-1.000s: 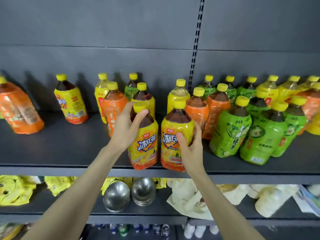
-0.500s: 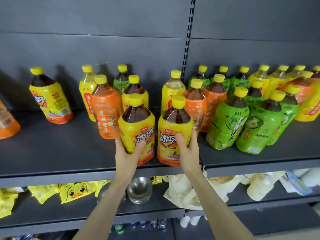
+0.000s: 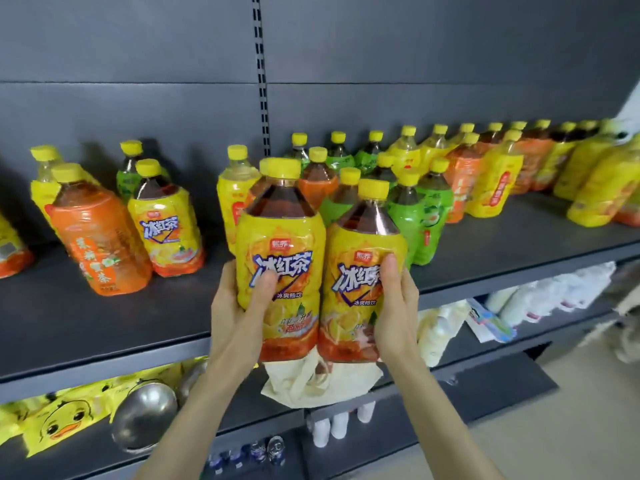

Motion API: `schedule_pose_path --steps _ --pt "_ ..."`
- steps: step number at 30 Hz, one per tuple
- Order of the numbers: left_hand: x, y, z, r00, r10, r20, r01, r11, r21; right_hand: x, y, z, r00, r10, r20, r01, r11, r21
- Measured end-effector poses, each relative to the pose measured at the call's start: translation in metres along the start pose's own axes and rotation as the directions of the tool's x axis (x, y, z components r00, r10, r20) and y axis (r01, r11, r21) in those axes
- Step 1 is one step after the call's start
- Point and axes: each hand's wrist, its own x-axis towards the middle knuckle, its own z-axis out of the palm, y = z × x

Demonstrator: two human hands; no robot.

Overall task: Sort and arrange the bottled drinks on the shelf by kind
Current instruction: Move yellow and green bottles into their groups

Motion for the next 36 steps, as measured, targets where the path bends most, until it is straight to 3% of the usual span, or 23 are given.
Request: schedule_pose_path --steps 13,21,36 --pt "-0.079 -0.036 0.291 0.97 -0.108 0.218 0.141 0.98 -0.139 0.032 -0.062 -0.301 0.98 -0.096 -0.176 0.082 0.993 -0.089" --pt "-0.043 -0.046 0.435 0.947 -0.067 0.313 0.126 0.977 -0.17 0.108 -0.086 -0.412 0.949 -0.165 -0.27 0.135 0.983 -0.126" --pt "0.063 -0.129 0.694 0.946 -0.121 0.301 0.177 0.97 -0.169 0.326 -0.086 -0.597 0.931 -0.209 -0.3 0.163 0.972 -0.17"
